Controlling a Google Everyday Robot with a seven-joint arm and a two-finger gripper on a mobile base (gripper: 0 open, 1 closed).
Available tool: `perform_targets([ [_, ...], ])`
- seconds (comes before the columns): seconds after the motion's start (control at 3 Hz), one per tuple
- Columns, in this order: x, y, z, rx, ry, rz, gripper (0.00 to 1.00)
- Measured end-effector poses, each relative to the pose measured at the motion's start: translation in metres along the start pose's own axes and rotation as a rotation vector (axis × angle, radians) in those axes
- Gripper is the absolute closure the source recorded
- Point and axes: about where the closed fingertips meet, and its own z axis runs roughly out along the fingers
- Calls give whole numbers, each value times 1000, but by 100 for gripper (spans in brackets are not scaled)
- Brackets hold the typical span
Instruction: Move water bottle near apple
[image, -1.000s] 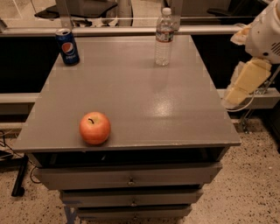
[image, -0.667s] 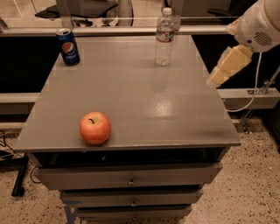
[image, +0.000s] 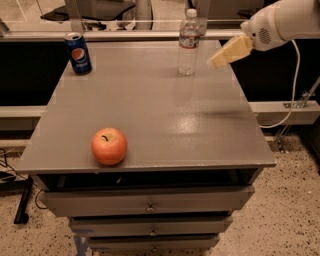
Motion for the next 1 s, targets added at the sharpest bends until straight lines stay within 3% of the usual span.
perform_targets([
  [0.33,-23,-11,49,-51,-164,89,0],
  [0.67,-49,-14,91,-100,-288,110,0],
  [1.0,-67,-18,128,-124,-354,105,11],
])
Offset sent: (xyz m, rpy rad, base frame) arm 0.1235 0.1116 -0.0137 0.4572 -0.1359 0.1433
